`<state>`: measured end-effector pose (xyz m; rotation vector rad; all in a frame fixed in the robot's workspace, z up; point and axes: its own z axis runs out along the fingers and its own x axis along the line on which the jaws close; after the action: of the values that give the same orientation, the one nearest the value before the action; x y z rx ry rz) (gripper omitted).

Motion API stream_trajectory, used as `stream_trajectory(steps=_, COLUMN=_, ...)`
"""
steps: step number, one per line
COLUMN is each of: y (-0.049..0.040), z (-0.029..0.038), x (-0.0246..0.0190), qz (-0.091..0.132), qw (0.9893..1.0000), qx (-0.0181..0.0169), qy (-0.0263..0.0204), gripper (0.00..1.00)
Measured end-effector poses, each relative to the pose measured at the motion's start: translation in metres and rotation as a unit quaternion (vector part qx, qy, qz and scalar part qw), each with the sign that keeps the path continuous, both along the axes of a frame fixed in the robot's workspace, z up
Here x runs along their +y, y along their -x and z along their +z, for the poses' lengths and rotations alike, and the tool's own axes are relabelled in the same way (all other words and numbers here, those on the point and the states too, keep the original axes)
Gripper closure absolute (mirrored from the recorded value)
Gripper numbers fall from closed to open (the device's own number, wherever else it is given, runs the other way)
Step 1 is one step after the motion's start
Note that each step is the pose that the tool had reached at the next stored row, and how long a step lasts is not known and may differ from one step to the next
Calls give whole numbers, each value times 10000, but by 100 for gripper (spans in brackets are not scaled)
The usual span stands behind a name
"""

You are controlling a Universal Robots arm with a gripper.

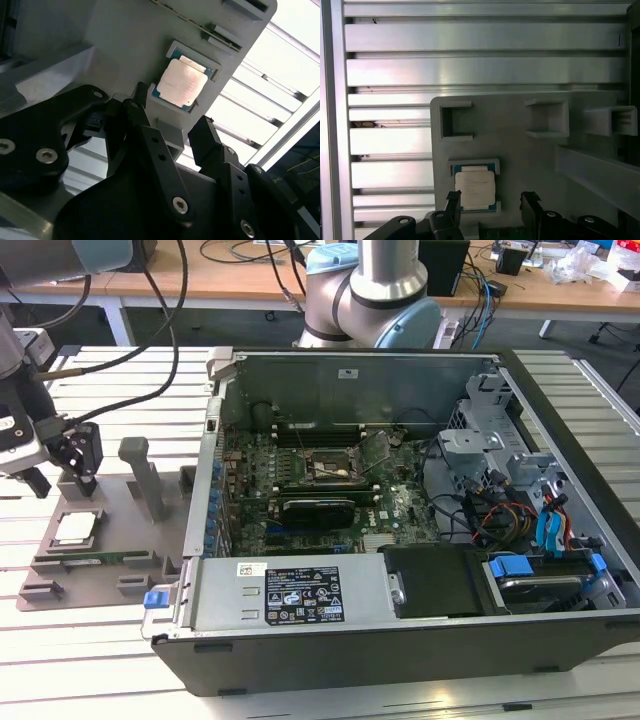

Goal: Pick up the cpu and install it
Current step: 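Pick up the cpu and move it towards the insertion slot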

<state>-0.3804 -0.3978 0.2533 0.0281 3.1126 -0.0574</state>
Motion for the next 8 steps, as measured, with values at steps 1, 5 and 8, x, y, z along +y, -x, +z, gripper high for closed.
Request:
stream_trajectory(steps=1, y=0, z=-26, x=0, qz=0, qw=10000, qx=0, qy=0, gripper=40)
stream_trajectory(steps=5, y=17, z=-93, x=-17, qz=2, qw=10000, qx=0, qy=3, gripper=40)
stream_trajectory(steps=8, y=26, z=-126, x=-52, qz=123, qw=9999, qx=-1, qy=3, gripper=40)
